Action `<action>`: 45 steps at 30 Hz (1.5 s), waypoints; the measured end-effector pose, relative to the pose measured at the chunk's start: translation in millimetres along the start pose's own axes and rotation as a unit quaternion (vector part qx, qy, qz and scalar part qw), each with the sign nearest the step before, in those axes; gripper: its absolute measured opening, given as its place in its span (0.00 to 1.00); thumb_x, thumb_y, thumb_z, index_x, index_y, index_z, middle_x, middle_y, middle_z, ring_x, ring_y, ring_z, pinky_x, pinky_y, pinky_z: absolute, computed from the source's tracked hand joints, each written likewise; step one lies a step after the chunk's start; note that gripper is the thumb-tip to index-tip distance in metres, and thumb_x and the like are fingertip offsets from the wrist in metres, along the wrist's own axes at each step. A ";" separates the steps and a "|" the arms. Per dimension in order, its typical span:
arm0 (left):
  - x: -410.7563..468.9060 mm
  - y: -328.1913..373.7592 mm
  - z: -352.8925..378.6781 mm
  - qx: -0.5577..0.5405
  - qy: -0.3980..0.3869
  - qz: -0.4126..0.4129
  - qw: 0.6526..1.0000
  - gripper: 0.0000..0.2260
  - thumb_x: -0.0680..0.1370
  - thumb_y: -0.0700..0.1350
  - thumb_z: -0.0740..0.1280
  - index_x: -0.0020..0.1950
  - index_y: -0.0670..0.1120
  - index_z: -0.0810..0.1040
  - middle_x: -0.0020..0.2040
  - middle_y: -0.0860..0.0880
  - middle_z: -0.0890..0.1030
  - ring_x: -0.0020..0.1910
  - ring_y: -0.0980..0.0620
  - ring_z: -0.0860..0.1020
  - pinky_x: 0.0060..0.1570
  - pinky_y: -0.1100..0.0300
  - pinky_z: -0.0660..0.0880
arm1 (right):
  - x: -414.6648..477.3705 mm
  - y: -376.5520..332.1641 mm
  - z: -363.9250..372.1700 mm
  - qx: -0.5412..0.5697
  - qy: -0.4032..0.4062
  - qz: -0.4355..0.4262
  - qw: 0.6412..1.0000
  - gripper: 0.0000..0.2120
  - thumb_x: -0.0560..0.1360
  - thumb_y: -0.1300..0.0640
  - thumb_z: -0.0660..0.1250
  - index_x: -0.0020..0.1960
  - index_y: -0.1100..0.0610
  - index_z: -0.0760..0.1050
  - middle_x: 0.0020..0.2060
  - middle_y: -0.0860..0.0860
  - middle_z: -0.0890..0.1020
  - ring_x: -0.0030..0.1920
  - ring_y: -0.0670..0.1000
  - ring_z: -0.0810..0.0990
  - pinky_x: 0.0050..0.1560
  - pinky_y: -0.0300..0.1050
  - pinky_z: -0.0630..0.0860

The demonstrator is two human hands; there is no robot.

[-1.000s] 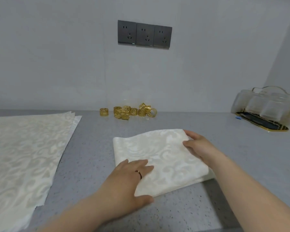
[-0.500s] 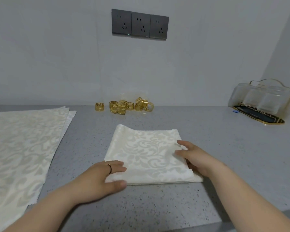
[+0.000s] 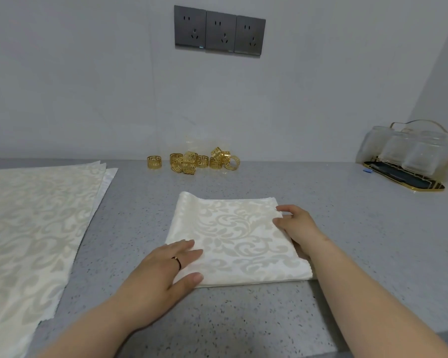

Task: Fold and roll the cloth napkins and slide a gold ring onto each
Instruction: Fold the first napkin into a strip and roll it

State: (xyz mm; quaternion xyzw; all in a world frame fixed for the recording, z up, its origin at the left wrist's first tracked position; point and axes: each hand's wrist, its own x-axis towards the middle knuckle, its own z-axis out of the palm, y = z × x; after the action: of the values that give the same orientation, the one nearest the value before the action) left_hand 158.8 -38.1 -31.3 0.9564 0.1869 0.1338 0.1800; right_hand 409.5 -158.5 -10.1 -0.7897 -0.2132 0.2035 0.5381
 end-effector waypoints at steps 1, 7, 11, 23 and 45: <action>0.5 2.3 0.4 0.012 -0.002 0.008 1.000 0.56 0.49 0.78 0.23 0.72 0.60 0.54 0.66 0.67 0.45 0.65 0.70 0.45 0.62 0.78 0.36 | 1.9 -0.3 -2.8 0.027 -0.003 0.011 1.000 0.17 0.75 0.65 0.63 0.63 0.59 0.70 0.54 0.59 0.76 0.40 0.56 0.76 0.44 0.49 0.76; 6.1 4.0 2.7 0.056 -0.017 0.010 0.998 0.57 0.49 0.75 0.18 0.73 0.58 0.48 0.66 0.65 0.40 0.65 0.69 0.39 0.59 0.77 0.30 | 8.6 -18.8 -8.0 0.016 0.020 -0.025 0.999 0.16 0.76 0.65 0.62 0.62 0.57 0.71 0.30 0.51 0.71 0.25 0.46 0.72 0.26 0.35 0.67; 5.4 3.1 1.8 0.053 -0.032 -0.002 0.998 0.56 0.48 0.75 0.18 0.73 0.60 0.45 0.65 0.67 0.40 0.64 0.70 0.38 0.58 0.79 0.31 | 17.0 -18.1 -7.8 -0.001 0.041 -0.047 0.998 0.16 0.76 0.65 0.59 0.63 0.58 0.72 0.33 0.50 0.72 0.31 0.48 0.69 0.27 0.30 0.69; 12.5 -3.7 7.1 0.097 -0.003 0.007 0.995 0.33 0.80 0.57 0.35 0.51 0.57 0.82 0.52 0.62 0.80 0.49 0.64 0.79 0.48 0.72 0.72 | 33.9 -11.1 -4.0 0.088 0.028 0.012 0.996 0.17 0.76 0.66 0.61 0.64 0.60 0.69 0.40 0.56 0.78 0.34 0.51 0.77 0.33 0.39 0.75; 1.6 -8.3 -1.1 0.069 -0.032 -0.019 0.997 0.63 0.45 0.75 0.18 0.72 0.59 0.60 0.74 0.60 0.56 0.73 0.63 0.53 0.64 0.73 0.39 | 18.3 -24.0 0.9 0.048 0.007 -0.024 0.999 0.17 0.76 0.66 0.61 0.64 0.62 0.69 0.49 0.57 0.76 0.38 0.51 0.75 0.37 0.39 0.72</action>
State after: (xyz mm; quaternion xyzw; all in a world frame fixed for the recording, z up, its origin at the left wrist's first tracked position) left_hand 157.3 -29.9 -33.3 0.9667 0.2078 0.0864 0.1218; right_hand 421.3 -139.7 10.4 -0.7589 -0.2178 0.1953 0.5817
